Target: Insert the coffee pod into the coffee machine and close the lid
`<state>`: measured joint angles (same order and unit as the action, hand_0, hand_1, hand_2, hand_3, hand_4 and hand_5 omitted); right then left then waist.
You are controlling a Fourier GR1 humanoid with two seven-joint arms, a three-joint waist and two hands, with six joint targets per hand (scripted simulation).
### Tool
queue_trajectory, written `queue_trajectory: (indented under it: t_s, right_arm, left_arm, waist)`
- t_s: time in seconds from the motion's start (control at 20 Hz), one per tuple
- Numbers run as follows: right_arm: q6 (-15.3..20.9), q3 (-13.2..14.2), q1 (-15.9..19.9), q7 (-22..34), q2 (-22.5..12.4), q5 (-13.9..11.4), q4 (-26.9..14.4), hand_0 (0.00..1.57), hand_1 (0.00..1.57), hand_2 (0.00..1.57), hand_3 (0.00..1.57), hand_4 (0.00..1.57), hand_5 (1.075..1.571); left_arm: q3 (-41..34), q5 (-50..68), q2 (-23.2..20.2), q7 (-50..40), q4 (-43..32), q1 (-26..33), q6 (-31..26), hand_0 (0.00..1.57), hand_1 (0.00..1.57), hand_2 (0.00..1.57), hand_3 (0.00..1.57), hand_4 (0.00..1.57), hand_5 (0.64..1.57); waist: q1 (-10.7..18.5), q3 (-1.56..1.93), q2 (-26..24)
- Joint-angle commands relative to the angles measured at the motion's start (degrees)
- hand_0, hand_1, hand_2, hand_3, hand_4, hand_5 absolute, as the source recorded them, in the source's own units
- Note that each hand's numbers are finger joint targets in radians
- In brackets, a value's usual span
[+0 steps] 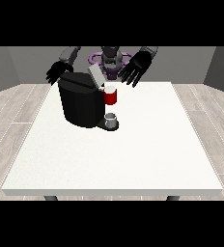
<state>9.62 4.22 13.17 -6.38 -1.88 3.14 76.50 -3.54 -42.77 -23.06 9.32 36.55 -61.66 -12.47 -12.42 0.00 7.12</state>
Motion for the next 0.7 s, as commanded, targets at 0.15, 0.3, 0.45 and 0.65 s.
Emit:
queue_trajectory:
  t_s: [0.15, 0.3, 0.45, 0.65]
  right_arm:
    - [-2.13, 0.56, -4.46, -0.52, -0.71, 1.75, 1.73, 0.00, 0.00, 0.00, 0.00, 0.45, 1.571]
    - [-1.69, 0.61, -6.34, 0.33, -2.50, 0.16, 1.86, 0.00, 0.00, 0.00, 0.00, 0.43, 1.571]
    - [-4.47, -1.51, -8.65, 1.10, -3.48, -0.27, 3.51, 0.00, 0.00, 0.00, 0.00, 0.39, 1.571]
    - [-6.50, -0.73, -4.69, 5.03, -5.21, 1.83, 5.42, 0.00, 0.00, 0.00, 0.00, 0.26, 1.571]
  left_arm:
    - [-8.77, 9.82, 4.52, 0.56, 0.16, 6.37, 1.13, 0.00, 0.00, 0.00, 0.00, 0.00, 1.571]
    - [-12.92, 16.18, 9.37, 2.31, 0.42, 10.26, 0.18, 0.00, 0.00, 0.00, 0.00, 0.25, 1.571]
    - [-16.21, 20.51, 12.17, 2.99, -0.26, 14.91, -0.01, 0.00, 0.00, 0.00, 0.00, 0.00, 1.571]
    - [-15.63, 22.28, 15.32, 5.77, 1.75, 18.96, -1.00, 0.00, 0.00, 0.00, 0.00, 0.00, 1.571]
  waist:
    - [3.35, -0.07, -7.24]
    - [6.20, -0.13, -12.38]
    - [7.59, -0.11, -16.14]
    - [11.41, -0.05, -18.80]
